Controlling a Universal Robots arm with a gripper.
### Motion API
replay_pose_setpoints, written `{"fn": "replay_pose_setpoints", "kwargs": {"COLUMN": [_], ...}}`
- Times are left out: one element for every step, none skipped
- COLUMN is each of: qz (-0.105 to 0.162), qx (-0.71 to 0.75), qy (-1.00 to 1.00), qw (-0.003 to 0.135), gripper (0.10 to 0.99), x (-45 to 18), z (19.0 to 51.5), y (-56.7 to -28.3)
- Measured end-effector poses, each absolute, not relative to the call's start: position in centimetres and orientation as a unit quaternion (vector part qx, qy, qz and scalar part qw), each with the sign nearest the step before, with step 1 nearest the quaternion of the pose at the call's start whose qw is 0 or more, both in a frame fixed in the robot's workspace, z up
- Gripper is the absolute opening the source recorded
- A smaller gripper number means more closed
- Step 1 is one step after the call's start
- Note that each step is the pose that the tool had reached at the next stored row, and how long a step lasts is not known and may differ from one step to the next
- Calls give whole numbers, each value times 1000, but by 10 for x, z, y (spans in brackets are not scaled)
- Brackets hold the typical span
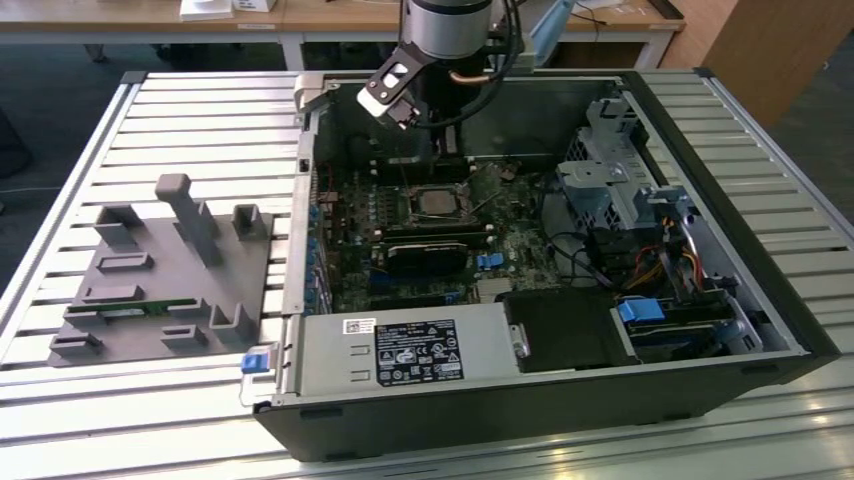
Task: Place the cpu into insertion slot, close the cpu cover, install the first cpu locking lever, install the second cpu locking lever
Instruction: 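Close the cpu cover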
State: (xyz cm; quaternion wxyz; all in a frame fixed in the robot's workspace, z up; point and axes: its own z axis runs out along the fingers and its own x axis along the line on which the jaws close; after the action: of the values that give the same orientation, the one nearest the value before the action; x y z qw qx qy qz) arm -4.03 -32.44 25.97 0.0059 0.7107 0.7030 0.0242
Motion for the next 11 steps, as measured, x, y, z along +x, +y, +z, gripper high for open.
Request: {"fn": "replay_pose_setpoints", "kwargs": {"qz": [24,24,24,24,24,24,24,24,24,24,24], "qx": [711,711,711,711,711,711,711,711,711,711,711], "qy": [703,703,703,703,703,703,703,703,703,703,703], "qw": [6,6,6,6,6,6,6,6,6,6,6], "gripper": [106,106,106,106,106,106,106,106,106,106,106], "x": [-40,-40,-40,-40,-40,-40,-40,-40,-40,-40,-39], "z": [260,260,260,260,260,260,260,260,260,260,260], "y": [-325,-325,-325,-326,-327,-329,-329,-330,-330,-330,-330]}}
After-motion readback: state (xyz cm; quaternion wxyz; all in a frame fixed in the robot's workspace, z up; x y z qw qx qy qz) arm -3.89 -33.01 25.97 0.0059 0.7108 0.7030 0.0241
